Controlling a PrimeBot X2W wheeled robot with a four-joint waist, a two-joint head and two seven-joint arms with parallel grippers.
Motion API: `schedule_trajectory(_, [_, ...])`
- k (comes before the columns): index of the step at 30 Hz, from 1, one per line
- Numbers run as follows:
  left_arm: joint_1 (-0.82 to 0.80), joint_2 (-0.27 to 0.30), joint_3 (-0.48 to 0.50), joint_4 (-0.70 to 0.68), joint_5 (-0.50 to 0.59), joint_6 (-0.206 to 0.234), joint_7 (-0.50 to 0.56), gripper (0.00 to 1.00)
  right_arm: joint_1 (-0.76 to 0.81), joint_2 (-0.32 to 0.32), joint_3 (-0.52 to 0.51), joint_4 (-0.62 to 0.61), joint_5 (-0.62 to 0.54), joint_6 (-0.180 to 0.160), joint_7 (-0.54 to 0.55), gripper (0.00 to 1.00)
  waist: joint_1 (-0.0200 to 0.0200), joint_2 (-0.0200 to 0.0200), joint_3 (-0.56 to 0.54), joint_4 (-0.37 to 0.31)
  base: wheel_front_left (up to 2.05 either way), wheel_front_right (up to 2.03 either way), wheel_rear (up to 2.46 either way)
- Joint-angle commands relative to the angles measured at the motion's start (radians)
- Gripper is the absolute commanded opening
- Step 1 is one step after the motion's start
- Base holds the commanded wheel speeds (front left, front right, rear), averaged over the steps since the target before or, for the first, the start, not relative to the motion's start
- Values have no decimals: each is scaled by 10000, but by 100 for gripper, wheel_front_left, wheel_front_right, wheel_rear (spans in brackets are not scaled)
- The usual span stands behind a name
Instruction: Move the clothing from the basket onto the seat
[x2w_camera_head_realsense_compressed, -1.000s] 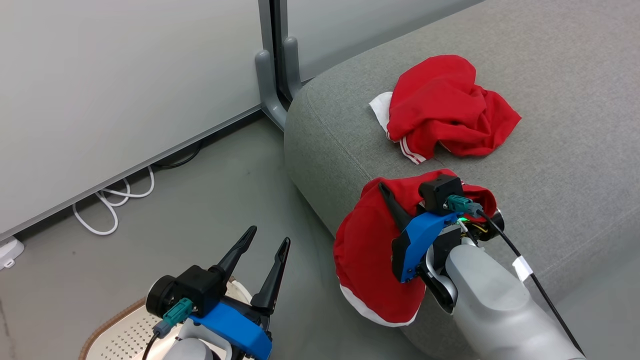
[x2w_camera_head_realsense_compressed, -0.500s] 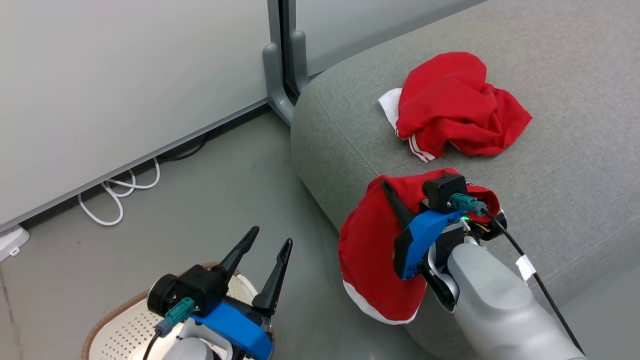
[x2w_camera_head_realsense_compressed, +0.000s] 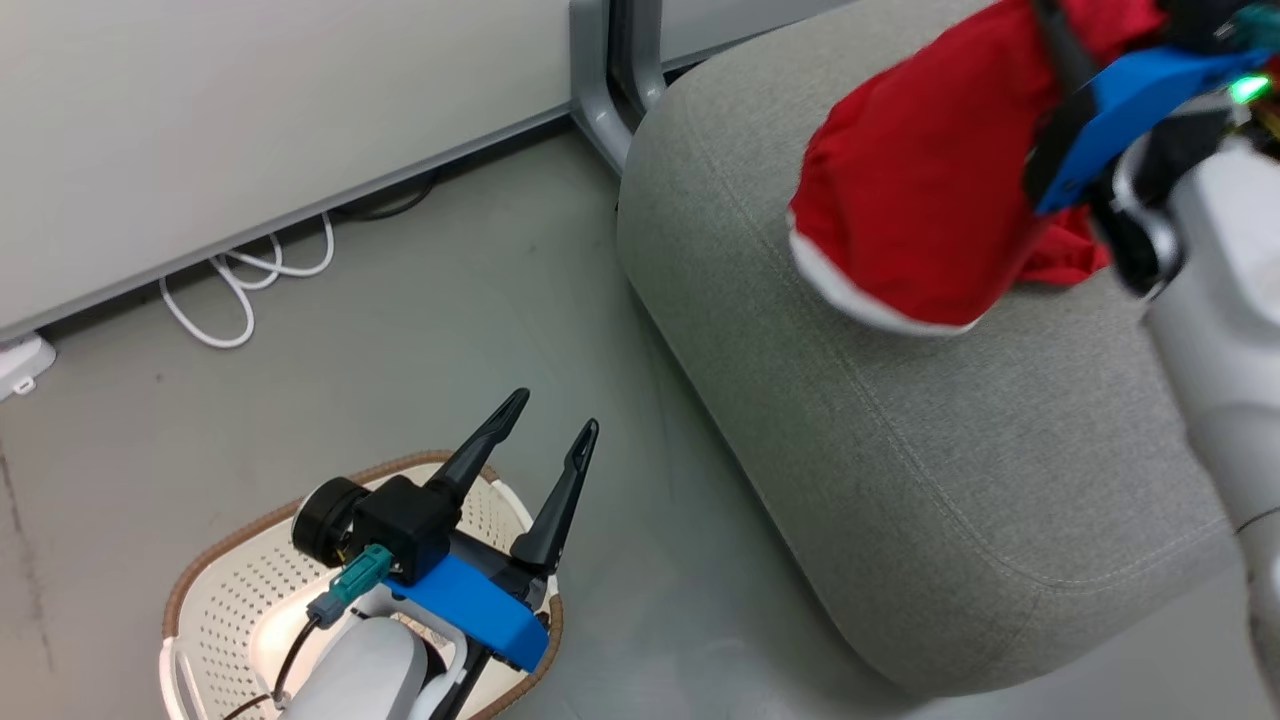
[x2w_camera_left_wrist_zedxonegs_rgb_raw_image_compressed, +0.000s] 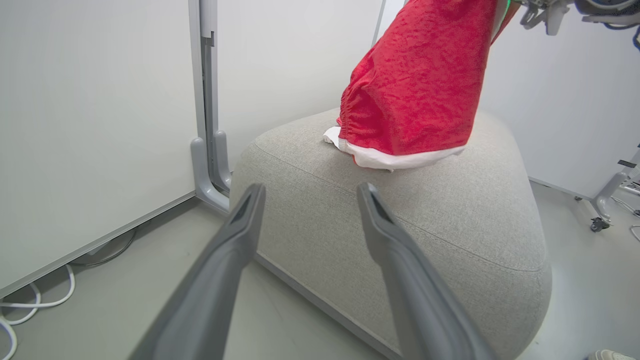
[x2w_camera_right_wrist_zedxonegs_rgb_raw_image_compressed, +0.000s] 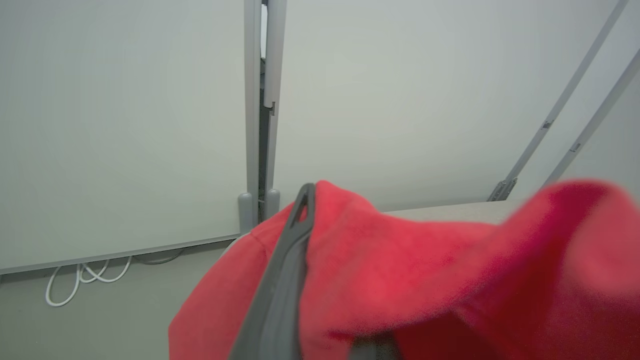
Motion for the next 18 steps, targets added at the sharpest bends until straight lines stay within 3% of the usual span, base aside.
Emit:
schedule_trajectory(1, [-247, 111, -53, -65, 43, -42, -30, 100, -385, -304, -320, 2, -6, -11, 92, 0, -1, -1, 511, 373, 0, 0, 0])
schedule_trajectory(10, [-1852, 629, -1012, -590, 149, -42, -30, 100, -1953, -2913, -3493, 49, -935, -9, 485, 0, -1, -1, 2589, 1461, 0, 0, 0])
schedule_trajectory(18, [-3010, 894, -1372, -921, 277, -43, -30, 100, -538, -2868, -5164, 231, -1201, -9, -250, 0, -1, -1, 3934, 1777, 0, 0, 0])
